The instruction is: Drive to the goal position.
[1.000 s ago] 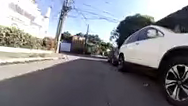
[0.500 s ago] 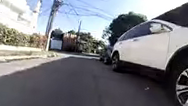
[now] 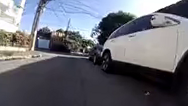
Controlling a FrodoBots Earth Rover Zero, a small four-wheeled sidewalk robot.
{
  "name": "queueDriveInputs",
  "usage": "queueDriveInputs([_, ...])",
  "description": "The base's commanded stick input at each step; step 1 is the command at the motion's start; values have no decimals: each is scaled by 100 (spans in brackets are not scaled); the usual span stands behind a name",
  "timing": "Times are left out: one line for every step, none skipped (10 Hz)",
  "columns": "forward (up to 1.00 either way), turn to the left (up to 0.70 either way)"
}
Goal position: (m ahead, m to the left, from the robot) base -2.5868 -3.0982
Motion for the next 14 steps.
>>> queueDriveInputs([98, -33])
queueDriveInputs([98, -16])
queueDriveInputs([98, -1])
queueDriveInputs([98, -1])
queueDriveInputs([98, -1])
queueDriveInputs([98, -1])
queueDriveInputs([99, -1])
queueDriveInputs([100, -1])
queueDriveInputs([100, -1])
queueDriveInputs([100, -1])
queueDriveInputs([100, -1])
queueDriveInputs([100, 28])
queueDriveInputs([100, 38])
queueDriveInputs([100, 35])
